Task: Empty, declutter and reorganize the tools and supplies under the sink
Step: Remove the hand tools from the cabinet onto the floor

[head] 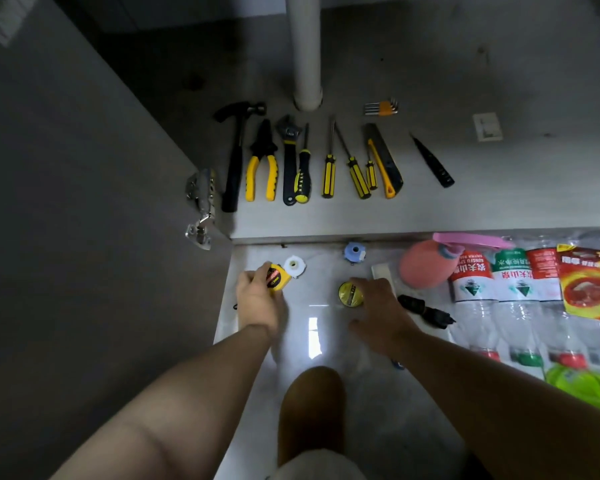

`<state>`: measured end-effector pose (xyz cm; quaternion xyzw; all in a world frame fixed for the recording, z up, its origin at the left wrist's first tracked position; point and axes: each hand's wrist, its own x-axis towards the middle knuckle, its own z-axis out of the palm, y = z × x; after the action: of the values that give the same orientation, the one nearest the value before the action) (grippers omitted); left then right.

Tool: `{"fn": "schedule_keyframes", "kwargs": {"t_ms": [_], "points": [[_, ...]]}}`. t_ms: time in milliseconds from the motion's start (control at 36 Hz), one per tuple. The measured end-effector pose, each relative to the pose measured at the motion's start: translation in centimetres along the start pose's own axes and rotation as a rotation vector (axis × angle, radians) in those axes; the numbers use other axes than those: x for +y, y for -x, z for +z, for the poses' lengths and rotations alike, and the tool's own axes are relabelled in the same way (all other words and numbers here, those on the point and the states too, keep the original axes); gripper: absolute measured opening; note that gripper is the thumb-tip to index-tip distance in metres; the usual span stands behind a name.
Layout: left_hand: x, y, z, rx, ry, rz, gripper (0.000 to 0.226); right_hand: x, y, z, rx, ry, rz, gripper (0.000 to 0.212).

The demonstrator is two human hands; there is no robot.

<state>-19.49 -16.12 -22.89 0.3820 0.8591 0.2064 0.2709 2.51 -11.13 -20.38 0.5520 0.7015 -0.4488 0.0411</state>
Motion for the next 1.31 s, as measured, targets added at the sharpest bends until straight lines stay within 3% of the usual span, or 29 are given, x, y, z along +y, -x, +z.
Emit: {"fn": "schedule_keyframes", "kwargs": {"t_ms": [83,167,250,333,472,667,806,944,1167,1306], "points": [[0.3,0.4,-0.1,-0.003,0.09,-0.014,0.062,-0.1,0.5,-0.3,0.021,-0.02,-0.011,0.071],[0.4,1.2,-0.2,-0.115,0.219,0.0,0.079,-0.6,1.0,-0.7,0.031,0.022,-0.055,0.058],[0.5,1.9,-0.5,-0.166,0.07,0.089,0.085,-1.7,1.3,-1.6,0.047,0.063,-0.12,0.04],[1.8,2.3,-1.7,-0.145,-0.08,0.265,0.068,-3.2,1.8,-3.1,0.034,0.111,-0.177,0.025],[6.2,2.2,-4.2,-0.094,-0.261,0.59,0.037,-6.3,2.7,-7.1,0.162,0.192,-0.316,0.021],[14.0,-0.1,-5.9,-0.039,-0.284,0.806,0.029,-8.1,1.7,-15.7,0.47,0.321,-0.313,0.013],[19.2,-2.6,-4.5,-0.086,-0.292,0.832,0.036,-6.1,-1.0,-21.0,0.481,0.378,-0.121,0.015],[23.2,-4.7,-1.6,-0.08,-0.379,0.778,0.038,-3.7,-3.9,-23.3,0.401,0.355,0.034,0.032],[25.1,-6.5,2.3,-0.021,-0.543,0.659,0.055,-1.8,-6.9,-22.5,0.392,0.288,0.074,0.041],[25.3,-6.4,3.3,0.03,-0.575,0.639,0.05,-1.2,-8.1,-21.3,0.417,0.263,0.123,0.042]]}}
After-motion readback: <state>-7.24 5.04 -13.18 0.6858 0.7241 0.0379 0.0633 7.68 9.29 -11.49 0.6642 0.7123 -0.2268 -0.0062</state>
